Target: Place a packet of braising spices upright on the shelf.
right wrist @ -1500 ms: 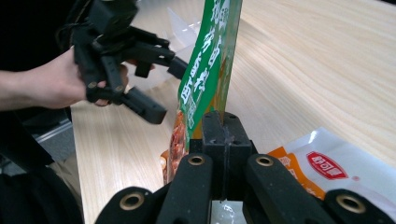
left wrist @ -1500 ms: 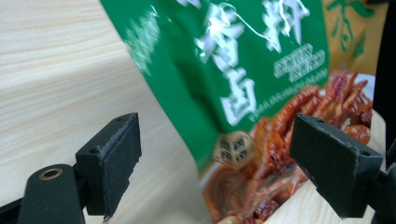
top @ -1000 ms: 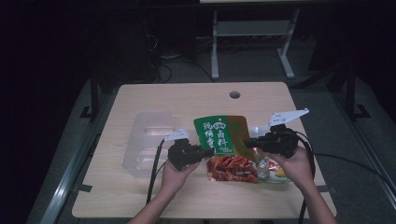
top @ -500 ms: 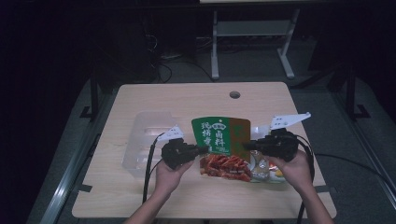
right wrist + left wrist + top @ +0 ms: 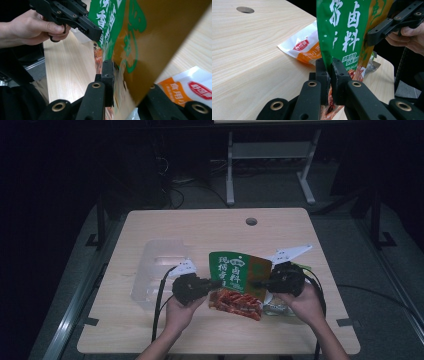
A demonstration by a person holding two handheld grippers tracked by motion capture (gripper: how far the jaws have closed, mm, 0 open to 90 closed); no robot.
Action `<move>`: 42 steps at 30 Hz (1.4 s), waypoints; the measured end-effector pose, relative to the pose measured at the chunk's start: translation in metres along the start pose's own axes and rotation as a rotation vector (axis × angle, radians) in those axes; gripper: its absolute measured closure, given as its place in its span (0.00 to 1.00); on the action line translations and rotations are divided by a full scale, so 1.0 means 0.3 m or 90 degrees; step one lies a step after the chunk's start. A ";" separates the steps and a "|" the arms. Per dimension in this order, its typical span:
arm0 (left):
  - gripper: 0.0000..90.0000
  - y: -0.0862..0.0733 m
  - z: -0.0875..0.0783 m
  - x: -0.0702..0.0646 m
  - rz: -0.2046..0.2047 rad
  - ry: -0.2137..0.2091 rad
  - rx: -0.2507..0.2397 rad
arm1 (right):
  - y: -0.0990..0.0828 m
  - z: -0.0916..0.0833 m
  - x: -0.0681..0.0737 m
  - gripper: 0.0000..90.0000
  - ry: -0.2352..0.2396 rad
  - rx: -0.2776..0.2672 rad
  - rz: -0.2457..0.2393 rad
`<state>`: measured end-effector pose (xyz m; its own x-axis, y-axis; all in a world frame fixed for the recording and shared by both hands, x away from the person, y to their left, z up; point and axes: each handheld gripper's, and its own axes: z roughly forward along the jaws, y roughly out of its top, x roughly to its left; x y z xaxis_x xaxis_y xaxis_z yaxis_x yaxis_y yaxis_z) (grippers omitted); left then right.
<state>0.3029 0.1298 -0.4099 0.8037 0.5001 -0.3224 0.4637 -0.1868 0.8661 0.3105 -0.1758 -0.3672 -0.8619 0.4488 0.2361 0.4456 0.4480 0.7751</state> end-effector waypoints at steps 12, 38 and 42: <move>0.69 -0.004 -0.041 -0.035 -0.002 0.013 0.023 | 0.002 0.012 0.018 0.99 0.047 -0.007 0.016; 0.51 -0.046 -0.125 -0.081 0.062 0.067 0.034 | 0.122 -0.064 0.055 1.00 0.029 -0.086 0.006; 0.50 -0.055 -0.124 -0.088 0.074 0.066 0.041 | 0.153 -0.068 0.046 1.00 0.018 -0.088 0.003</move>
<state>0.2602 0.1513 -0.4016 0.8118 0.5564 -0.1770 0.3955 -0.3010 0.8677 0.3141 -0.1650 -0.3164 -0.8673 0.4278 0.2546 0.4134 0.3339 0.8471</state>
